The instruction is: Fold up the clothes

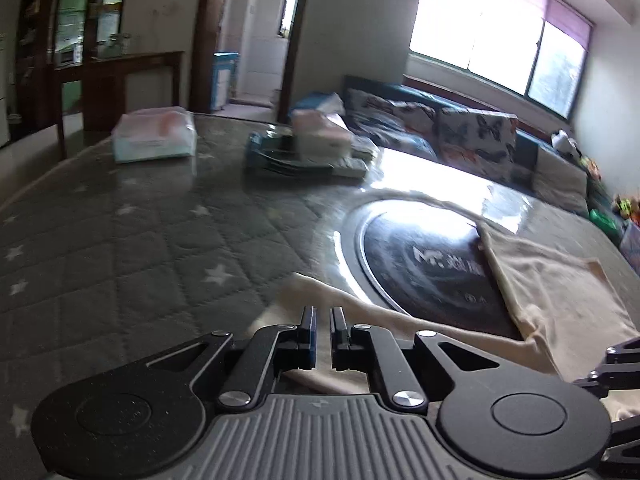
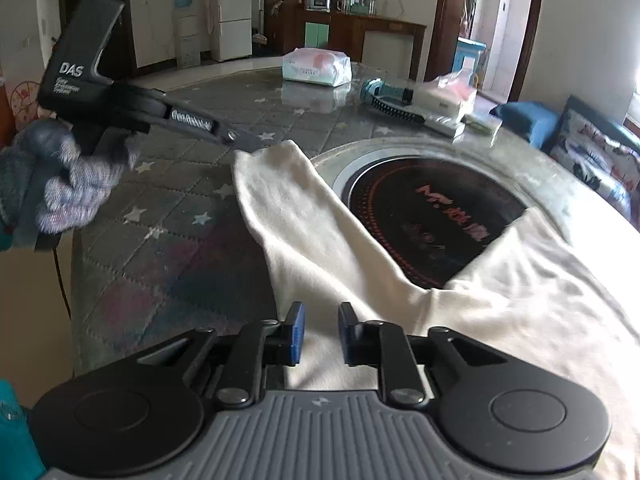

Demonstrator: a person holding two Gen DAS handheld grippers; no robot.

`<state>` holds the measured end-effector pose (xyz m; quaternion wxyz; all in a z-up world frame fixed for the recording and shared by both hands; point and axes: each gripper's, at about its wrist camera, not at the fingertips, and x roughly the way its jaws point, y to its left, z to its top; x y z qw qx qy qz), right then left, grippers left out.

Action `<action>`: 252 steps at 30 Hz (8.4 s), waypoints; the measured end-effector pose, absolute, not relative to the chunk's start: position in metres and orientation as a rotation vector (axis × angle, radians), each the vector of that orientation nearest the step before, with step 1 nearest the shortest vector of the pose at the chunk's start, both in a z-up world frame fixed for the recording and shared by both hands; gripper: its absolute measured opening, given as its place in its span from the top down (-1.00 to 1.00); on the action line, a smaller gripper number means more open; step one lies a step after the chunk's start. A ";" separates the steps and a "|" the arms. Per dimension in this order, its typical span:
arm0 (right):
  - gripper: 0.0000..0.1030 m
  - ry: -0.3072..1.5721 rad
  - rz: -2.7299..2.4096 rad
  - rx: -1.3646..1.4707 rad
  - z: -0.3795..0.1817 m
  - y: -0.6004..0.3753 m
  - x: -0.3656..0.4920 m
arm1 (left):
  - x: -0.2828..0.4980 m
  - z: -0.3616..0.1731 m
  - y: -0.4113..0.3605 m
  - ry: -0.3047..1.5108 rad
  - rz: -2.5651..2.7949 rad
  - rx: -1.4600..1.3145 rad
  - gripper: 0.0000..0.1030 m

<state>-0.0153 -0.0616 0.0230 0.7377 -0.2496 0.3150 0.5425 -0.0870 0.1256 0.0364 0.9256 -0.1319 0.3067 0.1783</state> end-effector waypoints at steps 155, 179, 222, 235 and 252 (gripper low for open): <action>0.80 0.739 0.619 -0.253 0.022 -0.250 0.023 | -0.004 0.026 -0.061 0.732 -0.138 0.120 0.84; 0.44 0.702 -0.098 0.259 0.008 -0.483 0.060 | -0.009 0.053 -0.131 0.659 -0.276 0.168 0.24; 0.93 0.426 0.464 0.054 0.137 -0.325 0.032 | -0.039 0.065 -0.067 0.592 -0.102 0.133 0.11; 0.92 0.574 0.844 -0.226 0.075 -0.158 -0.009 | -0.078 0.051 0.002 0.627 0.072 0.056 0.11; 0.79 0.693 0.661 -0.236 0.048 -0.233 0.011 | -0.053 0.060 -0.061 0.577 -0.146 0.093 0.11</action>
